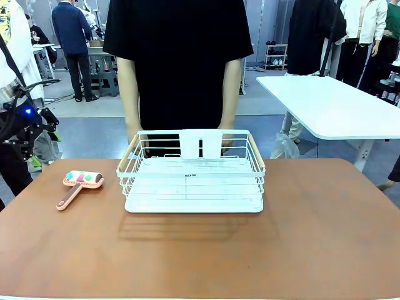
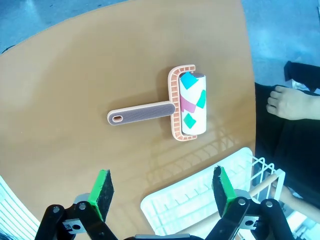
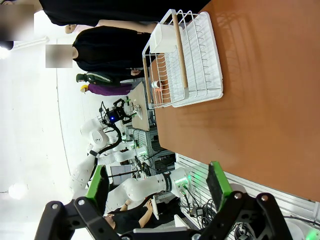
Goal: Clean the table.
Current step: Place the Lint Roller down when the Dish drying rack is positioned in the middle of the table.
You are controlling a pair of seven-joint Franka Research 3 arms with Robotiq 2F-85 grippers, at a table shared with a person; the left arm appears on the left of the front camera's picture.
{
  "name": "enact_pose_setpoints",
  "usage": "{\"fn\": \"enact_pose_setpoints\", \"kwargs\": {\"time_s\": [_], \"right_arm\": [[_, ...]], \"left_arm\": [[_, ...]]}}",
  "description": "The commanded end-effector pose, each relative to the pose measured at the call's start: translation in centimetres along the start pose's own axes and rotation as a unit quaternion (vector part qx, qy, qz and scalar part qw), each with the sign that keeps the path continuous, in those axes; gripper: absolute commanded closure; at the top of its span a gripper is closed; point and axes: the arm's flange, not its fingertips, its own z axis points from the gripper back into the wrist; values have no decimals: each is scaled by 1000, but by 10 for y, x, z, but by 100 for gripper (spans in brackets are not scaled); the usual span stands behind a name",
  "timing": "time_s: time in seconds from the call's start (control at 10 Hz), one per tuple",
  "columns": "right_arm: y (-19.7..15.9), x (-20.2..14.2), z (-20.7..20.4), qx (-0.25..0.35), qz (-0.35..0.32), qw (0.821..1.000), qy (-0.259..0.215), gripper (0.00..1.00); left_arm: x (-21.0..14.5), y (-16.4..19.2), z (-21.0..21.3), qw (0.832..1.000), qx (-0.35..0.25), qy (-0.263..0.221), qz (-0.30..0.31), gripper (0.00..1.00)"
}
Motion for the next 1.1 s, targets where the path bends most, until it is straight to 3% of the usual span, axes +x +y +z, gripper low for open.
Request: {"fn": "enact_pose_setpoints", "kwargs": {"time_s": [0.0, 1.0], "right_arm": [[2, -1, 1, 7, 5, 1000, -1, 0], [2, -1, 1, 7, 5, 1000, -1, 0]], "left_arm": [[2, 0, -1, 1000, -4, -1, 2, 0], [2, 0, -1, 1000, -4, -1, 2, 0]]}}
